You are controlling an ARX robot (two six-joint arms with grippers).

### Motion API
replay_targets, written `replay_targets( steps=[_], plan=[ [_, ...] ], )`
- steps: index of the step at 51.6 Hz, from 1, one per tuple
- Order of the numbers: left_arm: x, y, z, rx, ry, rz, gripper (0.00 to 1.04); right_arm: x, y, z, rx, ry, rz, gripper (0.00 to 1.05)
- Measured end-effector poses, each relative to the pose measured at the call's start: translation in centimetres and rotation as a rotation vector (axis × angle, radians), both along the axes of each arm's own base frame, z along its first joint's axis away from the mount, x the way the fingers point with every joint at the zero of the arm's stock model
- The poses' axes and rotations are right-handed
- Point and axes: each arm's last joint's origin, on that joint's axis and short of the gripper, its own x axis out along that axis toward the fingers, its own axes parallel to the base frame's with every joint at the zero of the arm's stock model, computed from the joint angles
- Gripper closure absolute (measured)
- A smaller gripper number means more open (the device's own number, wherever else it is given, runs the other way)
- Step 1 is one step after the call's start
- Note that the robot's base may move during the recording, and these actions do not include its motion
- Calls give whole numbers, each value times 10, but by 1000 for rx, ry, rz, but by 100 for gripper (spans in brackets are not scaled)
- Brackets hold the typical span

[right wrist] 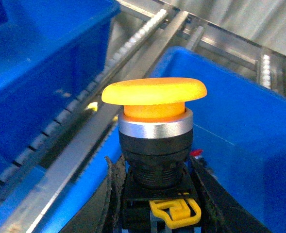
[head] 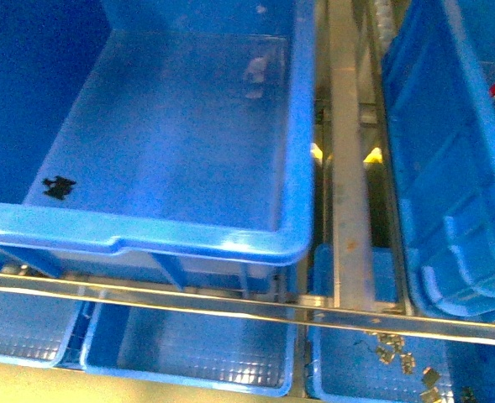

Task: Pick red and yellow buttons and place in box

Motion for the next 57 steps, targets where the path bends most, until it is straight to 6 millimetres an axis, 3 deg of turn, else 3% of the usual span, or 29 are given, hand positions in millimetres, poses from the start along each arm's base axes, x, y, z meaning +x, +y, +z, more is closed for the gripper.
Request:
replay_targets(
  steps=[36, 47, 53, 57],
  plan=[
    [-2, 0, 1, 2, -18, 3, 102, -5, 2, -2, 6, -3, 1, 78],
    [-2, 0, 1, 2, -18, 3, 102, 0, 5, -11, 2, 38, 14, 78],
    [-2, 0, 1, 2, -18, 3, 79, 22, 12, -15, 6, 57, 36, 78],
    [-2, 0, 1, 2, -18, 3, 61, 53, 18, -13, 33, 71, 29, 78]
  ],
)
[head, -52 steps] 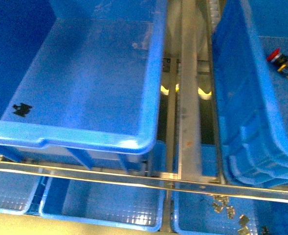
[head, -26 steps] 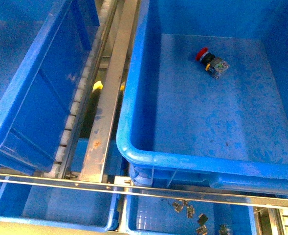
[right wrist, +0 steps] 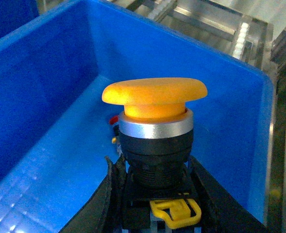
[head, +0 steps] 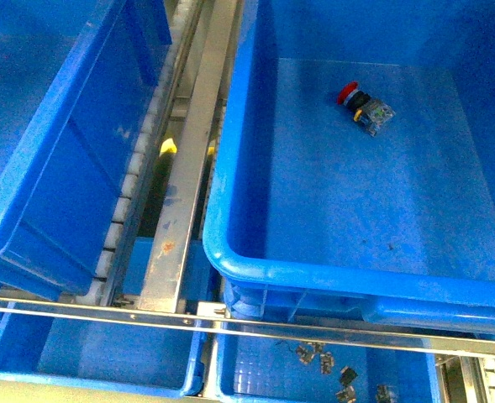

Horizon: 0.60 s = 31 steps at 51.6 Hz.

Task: Pick red and yellow buttons and place in box

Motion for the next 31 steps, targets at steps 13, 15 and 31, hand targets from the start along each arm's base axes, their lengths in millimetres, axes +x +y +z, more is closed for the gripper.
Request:
replay_targets(
  steps=[13, 15, 31],
  plan=[
    [0, 0, 0, 0, 0, 0, 13, 105, 26, -25, 28, 152, -119, 78],
    [0, 0, 0, 0, 0, 0, 8, 115, 29, -30, 33, 174, -145, 78],
    [0, 0, 0, 2, 0, 0, 8, 161, 50, -60, 30, 337, -266, 78]
  ],
)
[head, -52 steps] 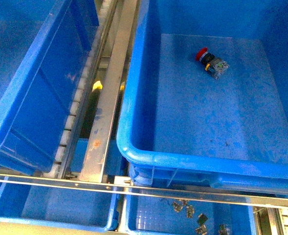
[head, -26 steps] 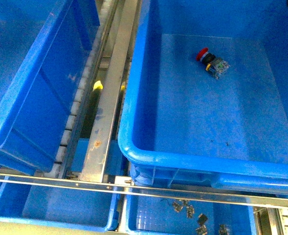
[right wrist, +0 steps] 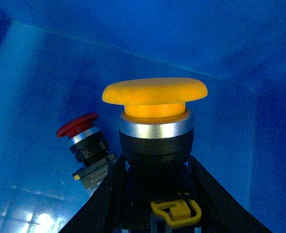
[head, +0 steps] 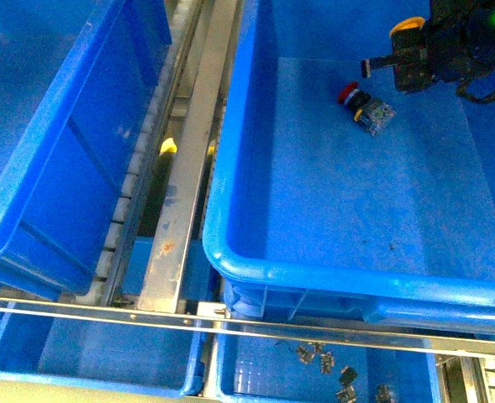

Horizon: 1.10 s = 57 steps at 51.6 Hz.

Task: Pick red and yellow buttons and place in box

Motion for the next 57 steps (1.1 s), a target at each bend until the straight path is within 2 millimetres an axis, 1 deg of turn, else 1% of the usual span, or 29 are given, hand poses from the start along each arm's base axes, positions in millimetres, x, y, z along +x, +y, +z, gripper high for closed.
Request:
replay_targets(
  steps=[6, 16, 17, 19, 22, 24, 25, 29, 33, 34, 36, 37, 38, 41, 42, 43, 44, 45, 46, 47, 48, 49, 51, 52, 53, 54, 57],
  plan=[
    [0, 0, 0, 0, 0, 0, 8, 5, 6, -6, 9, 66, -32, 78],
    [0, 0, 0, 0, 0, 0, 8, 10, 10, -7, 30, 67, -41, 77],
    [0, 0, 0, 0, 0, 0, 8, 10, 10, -8, 30, 68, -43, 72],
    [0, 0, 0, 0, 0, 0, 8, 10, 10, -8, 32, 67, -41, 66],
    [0, 0, 0, 0, 0, 0, 8, 9, 9, -8, 48, 60, -40, 52],
    [0, 0, 0, 0, 0, 0, 8, 7, 6, -7, 55, 55, -45, 44],
    [0, 0, 0, 0, 0, 0, 8, 3, 4, -8, 69, 54, -46, 39],
    [0, 0, 0, 0, 0, 0, 8, -8, -3, -10, 113, 44, -46, 25],
    [0, 0, 0, 0, 0, 0, 8, -22, -11, -6, 149, 28, -45, 15],
    [0, 0, 0, 0, 0, 0, 8, -31, -15, -2, 171, 22, -41, 10],
    [0, 0, 0, 0, 0, 0, 8, -45, -21, 7, 211, 13, -37, 5],
    [0, 0, 0, 0, 0, 0, 8, -53, -24, 13, 227, 4, -35, 5],
    [0, 0, 0, 0, 0, 0, 8, -56, -25, 16, 235, -1, -27, 6],
    [0, 0, 0, 0, 0, 0, 8, -84, -35, 32, 273, -52, -10, 6],
    [0, 0, 0, 0, 0, 0, 8, -99, -39, 39, 291, -61, -13, 6],
    [0, 0, 0, 0, 0, 0, 8, -111, -41, 42, 304, -58, -14, 6],
    [0, 0, 0, 0, 0, 0, 8, -129, -44, 46, 331, -55, -18, 6],
    [0, 0, 0, 0, 0, 0, 8, -142, -46, 48, 344, -50, -20, 6],
    [0, 0, 0, 0, 0, 0, 8, -162, -49, 48, 367, -38, -34, 6],
    [0, 0, 0, 0, 0, 0, 8, -174, -50, 48, 377, -31, -47, 6],
    [0, 0, 0, 0, 0, 0, 8, -193, -52, 47, 385, -20, -72, 6],
    [0, 0, 0, 0, 0, 0, 8, -199, -53, 46, 391, -14, -85, 6],
    [0, 0, 0, 0, 0, 0, 8, -221, -54, 44, 387, -2, -130, 6],
    [0, 0, 0, 0, 0, 0, 8, -230, -55, 43, 387, -3, -145, 6],
    [0, 0, 0, 0, 0, 0, 8, -232, -55, 43, 388, -4, -145, 6],
    [0, 0, 0, 0, 0, 0, 8, -239, -56, 44, 398, -14, -148, 6],
    [0, 0, 0, 0, 0, 0, 8, -245, -57, 49, 415, -49, -147, 6]
  ],
)
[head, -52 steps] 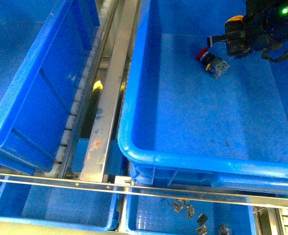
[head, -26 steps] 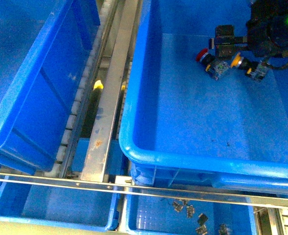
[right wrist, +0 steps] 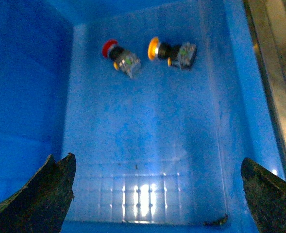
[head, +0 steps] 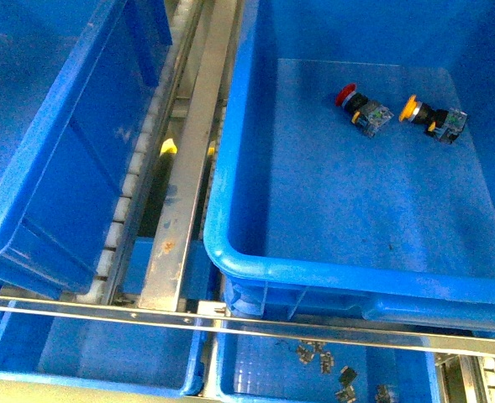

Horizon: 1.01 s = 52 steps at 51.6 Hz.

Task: Pick red and yellow buttons and place in box

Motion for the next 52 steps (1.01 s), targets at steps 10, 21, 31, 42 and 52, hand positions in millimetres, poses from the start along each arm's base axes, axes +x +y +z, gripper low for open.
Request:
replay_targets(
  steps=[10, 21, 31, 42, 52],
  plan=[
    [0, 0, 0, 0, 0, 0, 8, -9, -6, -9, -141, -341, -25, 28],
    [0, 0, 0, 0, 0, 0, 8, -26, -15, -2, -224, -498, -17, 62],
    [0, 0, 0, 0, 0, 0, 8, -41, -28, -14, -246, -501, 10, 102],
    [0, 0, 0, 0, 0, 0, 8, -50, -32, -13, -252, -506, -14, 101],
    [0, 0, 0, 0, 0, 0, 8, -57, -32, -11, -252, -510, -15, 101]
  ],
)
